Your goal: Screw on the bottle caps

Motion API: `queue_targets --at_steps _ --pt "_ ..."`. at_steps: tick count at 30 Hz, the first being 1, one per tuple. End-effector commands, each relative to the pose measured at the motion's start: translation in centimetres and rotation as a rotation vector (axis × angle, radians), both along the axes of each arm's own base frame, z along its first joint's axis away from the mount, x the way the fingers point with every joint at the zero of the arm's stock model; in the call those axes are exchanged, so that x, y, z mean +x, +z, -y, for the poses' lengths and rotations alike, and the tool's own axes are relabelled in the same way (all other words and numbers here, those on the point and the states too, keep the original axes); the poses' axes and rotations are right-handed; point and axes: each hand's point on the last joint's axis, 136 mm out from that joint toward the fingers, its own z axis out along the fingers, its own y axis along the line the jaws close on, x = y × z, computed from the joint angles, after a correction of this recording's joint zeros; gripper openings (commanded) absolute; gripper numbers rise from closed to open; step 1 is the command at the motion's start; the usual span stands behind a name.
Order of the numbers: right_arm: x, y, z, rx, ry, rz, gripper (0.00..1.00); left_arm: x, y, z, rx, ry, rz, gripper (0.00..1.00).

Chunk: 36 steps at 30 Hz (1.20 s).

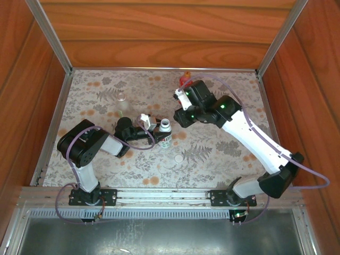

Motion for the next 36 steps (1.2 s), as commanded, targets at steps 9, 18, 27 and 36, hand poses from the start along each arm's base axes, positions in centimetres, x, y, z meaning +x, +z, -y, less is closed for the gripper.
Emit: queue_targets --at_steps 9,18,27,36 --pt "-0.5 -1.6 -3.5 -0.084 0.156 -0.034 0.44 0.0 0.3 0.3 -0.012 -0.019 0.023 0.58" --pt "0.2 -3.5 -4.7 -0.115 0.179 -0.046 0.44 0.1 0.2 0.3 -0.01 -0.02 0.021 0.58" --pt "0.3 -4.8 -5.1 -0.12 0.187 -0.065 0.44 0.0 0.1 0.3 -0.008 -0.021 0.018 0.57" --pt "-0.1 -5.5 -5.3 -0.112 0.2 -0.084 0.44 0.1 0.0 0.3 -0.007 -0.018 0.019 0.58"
